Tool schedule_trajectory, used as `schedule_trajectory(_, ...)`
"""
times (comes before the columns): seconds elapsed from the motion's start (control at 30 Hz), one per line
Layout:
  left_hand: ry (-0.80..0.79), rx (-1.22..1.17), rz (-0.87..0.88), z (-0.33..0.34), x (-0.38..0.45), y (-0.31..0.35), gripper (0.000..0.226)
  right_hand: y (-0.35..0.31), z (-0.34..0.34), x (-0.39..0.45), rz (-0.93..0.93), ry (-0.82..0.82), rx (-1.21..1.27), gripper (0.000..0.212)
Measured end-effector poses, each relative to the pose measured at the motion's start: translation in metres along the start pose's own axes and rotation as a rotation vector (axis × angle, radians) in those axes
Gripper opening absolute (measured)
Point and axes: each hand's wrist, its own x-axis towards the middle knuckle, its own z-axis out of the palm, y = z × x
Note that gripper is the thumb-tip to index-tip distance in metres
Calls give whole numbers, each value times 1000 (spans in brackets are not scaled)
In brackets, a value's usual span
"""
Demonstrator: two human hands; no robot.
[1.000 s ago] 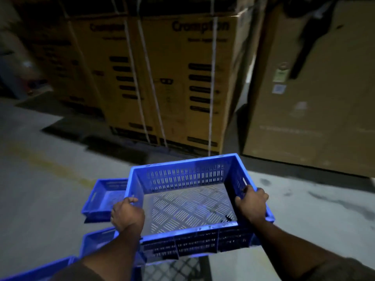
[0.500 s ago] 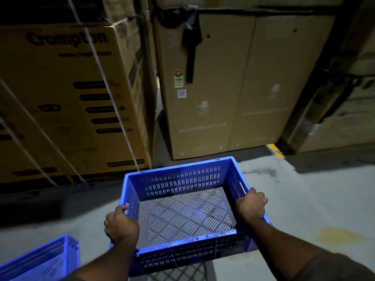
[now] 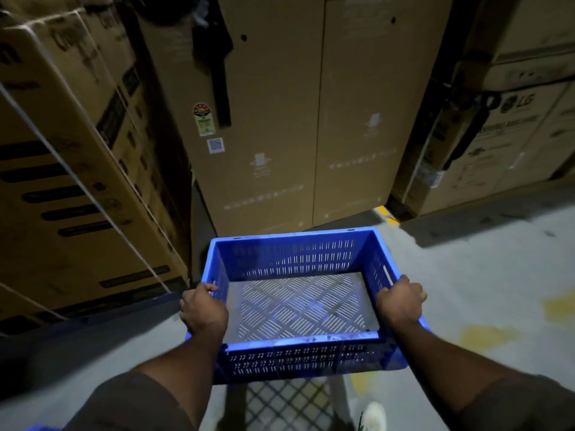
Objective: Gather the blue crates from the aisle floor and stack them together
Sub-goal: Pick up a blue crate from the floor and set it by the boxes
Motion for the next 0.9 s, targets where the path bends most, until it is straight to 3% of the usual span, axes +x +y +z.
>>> schedule_trajectory(0.37,27,-43,-100,98,-8,148,22,13,-5,186,-26,-90,-9,44)
schedule_trajectory(0.63,17,-137,-200,169,13,198,20,1,17,291,-78,-213,-46,51)
schedule_trajectory(0.9,32,-133,-230,259,78,235,23,-10,89,378,-107,-289,-121,48)
